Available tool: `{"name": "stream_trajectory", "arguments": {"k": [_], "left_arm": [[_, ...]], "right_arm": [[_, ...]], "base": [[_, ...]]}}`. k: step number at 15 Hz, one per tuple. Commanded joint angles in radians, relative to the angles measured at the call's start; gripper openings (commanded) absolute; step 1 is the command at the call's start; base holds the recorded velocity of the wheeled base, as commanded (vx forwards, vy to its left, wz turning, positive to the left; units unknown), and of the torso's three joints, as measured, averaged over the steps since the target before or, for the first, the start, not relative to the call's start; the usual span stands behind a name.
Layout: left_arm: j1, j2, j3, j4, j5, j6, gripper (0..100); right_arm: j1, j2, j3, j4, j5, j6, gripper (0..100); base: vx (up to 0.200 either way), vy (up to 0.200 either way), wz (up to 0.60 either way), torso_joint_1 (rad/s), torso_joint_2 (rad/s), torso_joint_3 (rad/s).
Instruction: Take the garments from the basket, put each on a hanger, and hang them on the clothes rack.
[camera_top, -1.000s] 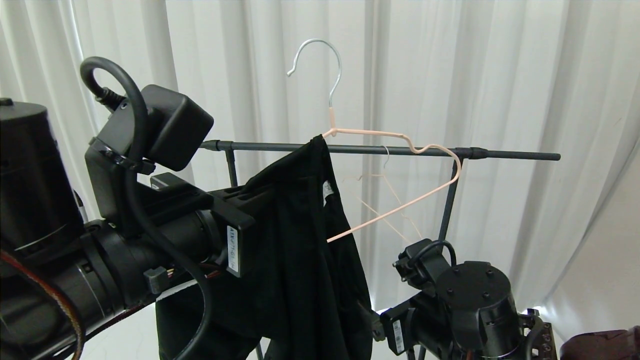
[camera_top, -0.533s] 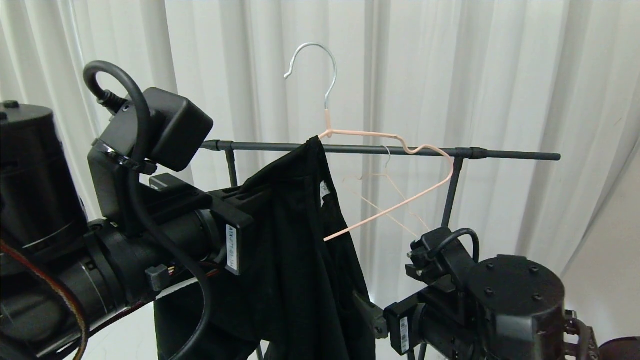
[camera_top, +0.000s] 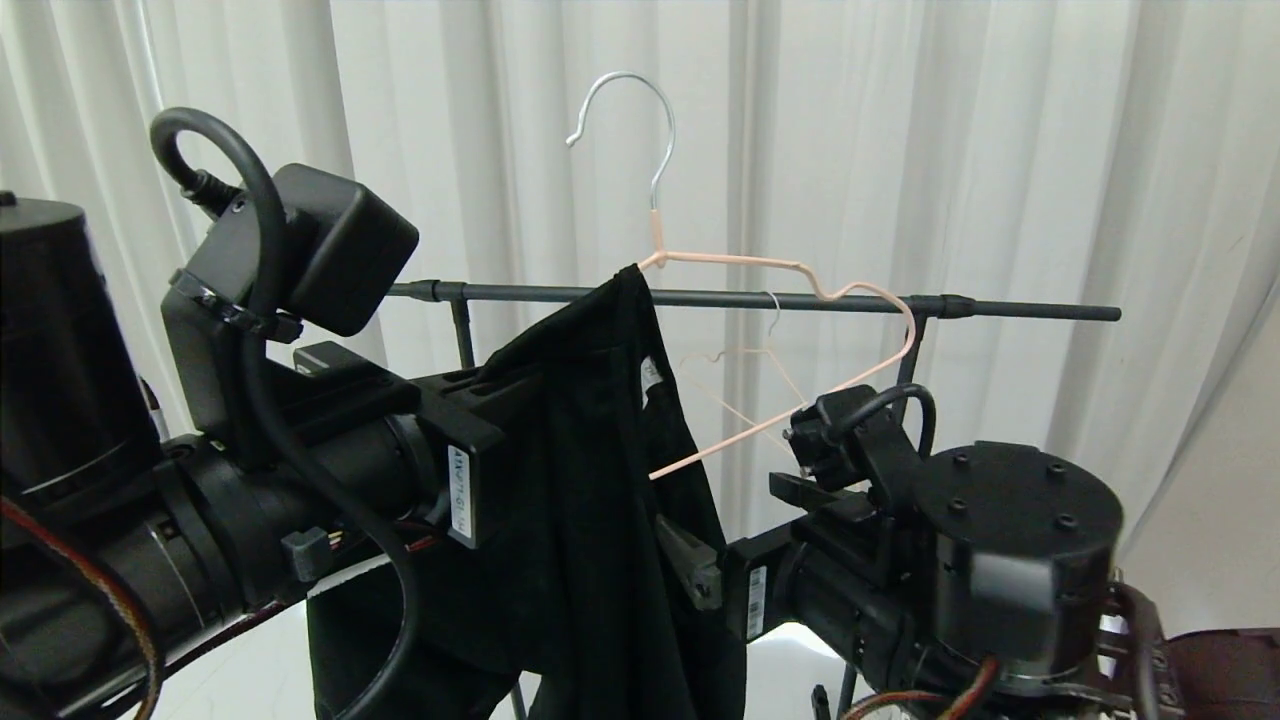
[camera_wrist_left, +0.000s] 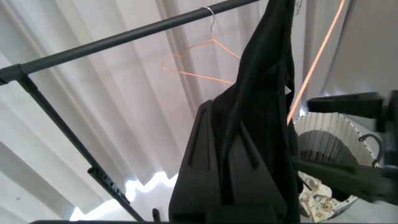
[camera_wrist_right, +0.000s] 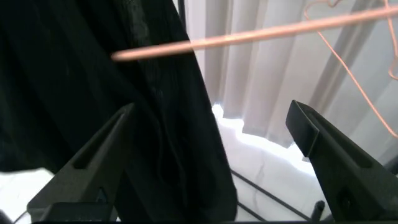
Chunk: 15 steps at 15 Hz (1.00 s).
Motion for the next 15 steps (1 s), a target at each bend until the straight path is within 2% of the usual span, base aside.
{"name": "stream_trajectory", "arguments": {"k": [1,3,6,12,15], "left_arm": [[-0.001,-0.009,0.001,0.0,0.0,0.0,0],[-0.001,-0.009,0.001,0.0,0.0,-0.001,0],[-0.001,-0.006,-0.001,-0.002,0.0,-0.001,0],[0.022,-0.012,0.021,-0.002,0.0,-0.001,0],[0.024,-0.034,0.067,-0.002,0.0,0.003,0]], "right_arm": [[-0.039,0.074,-0.041,0.0,-0.003,0.002,100],[-0.078,0.085,-0.058,-0.002,-0.003,0.0,100],[-0.065,0.085,-0.028,0.0,-0.004,-0.006,100],[-0.069,0.036,0.172,0.0,-0.022,-0.066,100],[-0.136,-0.021,0.233,0.0,-0.022,-0.109,100]], "base": [[0.0,0.0,0.0,0.0,0.0,0.0],[0.0,0.0,0.0,0.0,0.0,0.0],[0.0,0.0,0.0,0.0,0.0,0.0],[0.0,0.0,0.0,0.0,0.0,0.0],[0.0,0.0,0.0,0.0,0.0,0.0]]}}
